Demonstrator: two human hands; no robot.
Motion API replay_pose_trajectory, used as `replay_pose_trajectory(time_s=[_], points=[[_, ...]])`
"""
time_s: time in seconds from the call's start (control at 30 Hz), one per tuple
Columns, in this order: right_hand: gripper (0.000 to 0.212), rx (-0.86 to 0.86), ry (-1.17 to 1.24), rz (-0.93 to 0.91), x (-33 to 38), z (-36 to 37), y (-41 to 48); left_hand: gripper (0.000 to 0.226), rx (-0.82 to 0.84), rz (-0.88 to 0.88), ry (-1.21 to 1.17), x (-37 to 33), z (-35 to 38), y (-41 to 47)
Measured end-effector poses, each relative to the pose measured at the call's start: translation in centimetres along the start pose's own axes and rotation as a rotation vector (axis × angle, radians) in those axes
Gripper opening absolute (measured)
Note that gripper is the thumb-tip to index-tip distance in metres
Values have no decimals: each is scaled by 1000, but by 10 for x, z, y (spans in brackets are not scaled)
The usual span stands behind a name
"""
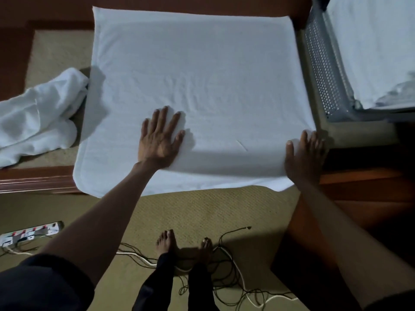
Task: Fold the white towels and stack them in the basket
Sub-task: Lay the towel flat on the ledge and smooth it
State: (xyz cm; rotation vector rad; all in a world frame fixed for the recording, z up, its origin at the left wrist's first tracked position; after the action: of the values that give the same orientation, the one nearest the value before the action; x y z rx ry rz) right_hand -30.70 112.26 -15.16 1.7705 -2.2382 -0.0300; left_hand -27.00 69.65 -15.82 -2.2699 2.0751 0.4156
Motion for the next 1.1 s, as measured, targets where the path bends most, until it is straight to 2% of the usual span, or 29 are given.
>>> replay_pose_trajectory(time_s=[0.07, 0.13, 0.23, 0.27, 0.33, 0.43, 0.53, 0.57, 0.63, 0.67, 0.7, 0.73, 0.77, 0.83, 0.87, 0.9, 0.93, 1.0, 1.1], points=[[67, -84, 54, 11, 34, -5, -10, 62, -7, 5, 4, 1, -1, 1], [61, -140, 122, -167, 83, -7, -33, 62, -4, 4, 8, 2, -1, 0], [62, -5, 204, -451, 132, 7, -78, 62, 11, -10, -4, 5, -1, -1], [63, 33, 194, -474, 132, 11, -87, 62, 23, -19, -18, 6, -1, -1], [60, 3, 173, -417, 117, 13, -89, 61, 46, -42, -58, 10, -2, -4], [51, -123, 199, -109, 68, 3, -85, 50, -34, -125, -182, 17, -24, -25], [46, -357, 378, 229, 21, -10, -103, 26, -326, -379, -404, 21, -66, -71], [44, -416, 455, 394, 9, -13, -108, 21, -403, -471, -476, 22, -77, -90], [44, -391, 630, 851, -13, 9, -123, 18, -471, -666, -650, 27, -78, -127], [48, -337, 718, 1070, -17, 25, -134, 20, -493, -771, -710, 33, -71, -146], [55, -220, 750, 1198, -14, 38, -143, 22, -524, -884, -739, 42, -61, -163], [58, -42, 747, 1242, -8, 51, -149, 23, -569, -1014, -766, 52, -50, -180], [56, 54, 863, 1341, 4, 64, -155, 22, -622, -1176, -817, 61, -36, -195], [78, 129, 972, 1434, 28, 66, -157, 24, -686, -1556, -968, 73, -8, -219], [78, 148, 1004, 1504, 34, 70, -155, 29, -675, -1720, -1056, 74, 6, -227], [59, 139, 1052, 1652, 34, 79, -155, 36, -647, -1833, -1171, 74, 20, -229], [43, 234, 1133, 1622, 36, 88, -150, 44, -612, -1903, -1290, 72, 32, -229], [68, 269, 1361, 1738, 28, 119, -144, 60, -566, -1937, -1490, 69, 50, -222], [84, 271, 1595, 1610, 34, 137, -132, 76, -573, -1912, -1782, 69, 69, -212]])
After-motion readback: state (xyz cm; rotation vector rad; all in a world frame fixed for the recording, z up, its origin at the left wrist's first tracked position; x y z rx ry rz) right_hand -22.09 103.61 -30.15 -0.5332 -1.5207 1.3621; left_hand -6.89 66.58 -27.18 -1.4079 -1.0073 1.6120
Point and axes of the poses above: each hand's wrist, its own y-axis towards the middle knuckle, its own z-axis out of the palm, x = y × z, the point moved 6 cm from there along y, towards the middle knuckle, and after that the axes turned 12 degrees about -x, right-handed, at the moved point
